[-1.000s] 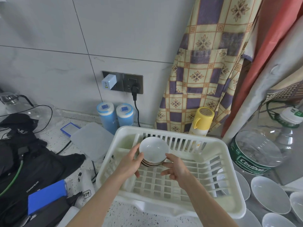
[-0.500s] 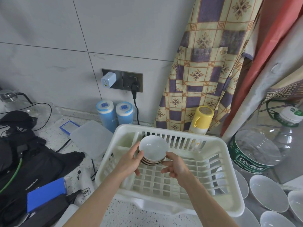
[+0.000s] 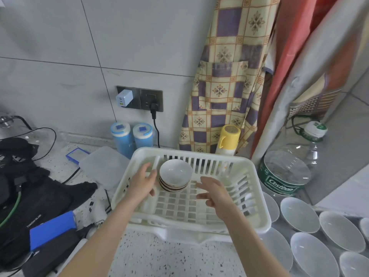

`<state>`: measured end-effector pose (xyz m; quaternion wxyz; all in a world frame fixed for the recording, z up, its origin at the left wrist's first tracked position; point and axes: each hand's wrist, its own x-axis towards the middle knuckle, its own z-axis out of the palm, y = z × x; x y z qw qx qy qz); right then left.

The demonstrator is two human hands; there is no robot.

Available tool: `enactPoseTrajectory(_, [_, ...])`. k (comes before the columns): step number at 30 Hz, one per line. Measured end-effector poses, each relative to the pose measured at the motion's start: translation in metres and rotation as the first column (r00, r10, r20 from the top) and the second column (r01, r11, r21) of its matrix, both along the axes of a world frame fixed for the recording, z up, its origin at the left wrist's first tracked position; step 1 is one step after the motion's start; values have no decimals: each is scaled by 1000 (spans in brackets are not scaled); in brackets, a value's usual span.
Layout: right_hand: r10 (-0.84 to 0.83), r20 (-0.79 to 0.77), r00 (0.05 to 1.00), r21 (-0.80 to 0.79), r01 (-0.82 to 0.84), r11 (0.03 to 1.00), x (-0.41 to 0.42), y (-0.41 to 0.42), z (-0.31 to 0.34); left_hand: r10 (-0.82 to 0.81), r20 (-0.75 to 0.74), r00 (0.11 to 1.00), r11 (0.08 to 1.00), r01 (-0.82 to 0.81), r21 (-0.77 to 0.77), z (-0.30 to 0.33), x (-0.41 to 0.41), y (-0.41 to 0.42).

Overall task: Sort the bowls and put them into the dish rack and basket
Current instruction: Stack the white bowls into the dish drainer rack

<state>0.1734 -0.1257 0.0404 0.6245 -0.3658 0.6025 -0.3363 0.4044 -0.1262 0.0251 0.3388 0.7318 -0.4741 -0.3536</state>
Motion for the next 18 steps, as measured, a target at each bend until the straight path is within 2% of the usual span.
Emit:
enactPoseTrajectory(4, [-80, 66, 995, -112, 87, 990, -22, 40, 18, 47, -229, 972, 989, -78, -125, 18, -7, 21])
enactPoseTrajectory(9, [-222, 182, 958, -163, 252, 954, -50, 89, 22, -35, -426, 904, 979, -56, -198, 35, -48, 65])
enactPoseTrajectory(14, [-393, 270, 879, -138, 439, 888, -79, 128, 13, -158, -517, 841, 984, 93, -149, 24, -100, 109])
enactPoseTrajectory(18, [-550, 268, 791, -38, 579, 814, -102, 150, 0, -256, -533, 806, 963, 259, -72, 8, -142, 136])
